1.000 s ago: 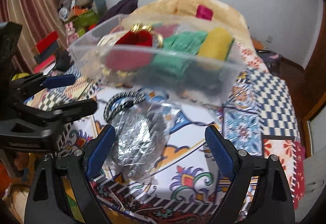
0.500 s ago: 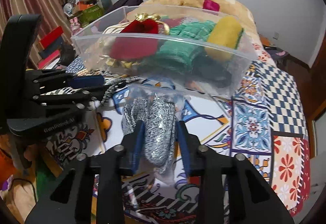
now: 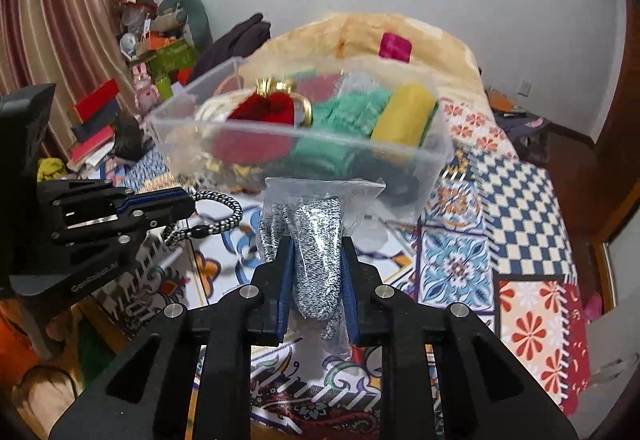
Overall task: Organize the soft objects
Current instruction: 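Drop the mesh bag into the box with the right tool while the left tool drops the bracelet in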
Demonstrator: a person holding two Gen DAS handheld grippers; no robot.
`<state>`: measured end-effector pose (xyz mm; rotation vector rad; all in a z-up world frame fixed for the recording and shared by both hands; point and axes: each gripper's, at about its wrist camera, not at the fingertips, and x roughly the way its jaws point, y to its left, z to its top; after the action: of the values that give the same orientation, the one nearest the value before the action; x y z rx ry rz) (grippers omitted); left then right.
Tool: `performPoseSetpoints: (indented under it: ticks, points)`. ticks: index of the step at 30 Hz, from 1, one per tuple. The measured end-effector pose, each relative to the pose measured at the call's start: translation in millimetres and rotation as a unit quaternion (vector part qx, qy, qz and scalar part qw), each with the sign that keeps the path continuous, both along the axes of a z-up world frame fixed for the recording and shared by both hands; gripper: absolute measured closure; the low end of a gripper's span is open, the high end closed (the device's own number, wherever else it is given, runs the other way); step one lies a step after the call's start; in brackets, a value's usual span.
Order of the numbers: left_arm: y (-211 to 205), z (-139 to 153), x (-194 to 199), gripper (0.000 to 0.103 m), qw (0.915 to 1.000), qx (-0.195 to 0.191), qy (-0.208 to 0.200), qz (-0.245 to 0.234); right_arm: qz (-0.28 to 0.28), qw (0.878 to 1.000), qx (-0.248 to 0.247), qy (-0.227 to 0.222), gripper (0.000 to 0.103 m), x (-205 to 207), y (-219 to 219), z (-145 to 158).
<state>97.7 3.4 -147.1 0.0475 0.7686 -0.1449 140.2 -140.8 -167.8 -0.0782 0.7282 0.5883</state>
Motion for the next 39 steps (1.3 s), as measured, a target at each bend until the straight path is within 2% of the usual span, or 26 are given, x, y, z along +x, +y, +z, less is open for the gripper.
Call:
performPoseSetpoints:
  ticks: [3, 10, 15, 20, 28, 35, 39]
  points:
    - [3, 18, 0, 0.098, 0.9997, -0.016, -0.019, 0.003, -0.002, 1.000, 0.008, -0.019, 0.083, -1, 0, 14]
    - [4, 55, 11, 0.098, 0.9974, -0.028, -0.065, 0.015, -0.009, 0.997, 0.030, -0.064, 0.083, 7, -2, 48]
    - [10, 70, 23, 0.098, 0.9955, -0.035, -0.084, 0.026, -0.017, 0.995, 0.038, -0.090, 0.083, 19, 2, 67]
    - [15, 74, 39, 0.098, 0.9947, -0.040, -0.087, 0.038, -0.027, 0.994, 0.044, -0.101, 0.083, 34, 11, 76]
    - [24, 58, 66, 0.098, 0.9948, -0.048, -0.067, 0.059, -0.042, 0.996, 0.034, -0.077, 0.083, 62, 24, 58]
    - [22, 30, 89, 0.098, 0.9963, -0.033, -0.033, 0.072, -0.032, 0.999, -0.003, -0.040, 0.083, 79, 43, 25]
    - [23, 18, 96, 0.098, 0.9969, -0.044, -0.012, 0.064, -0.025, 0.999, -0.017, -0.026, 0.080, 84, 47, 15]
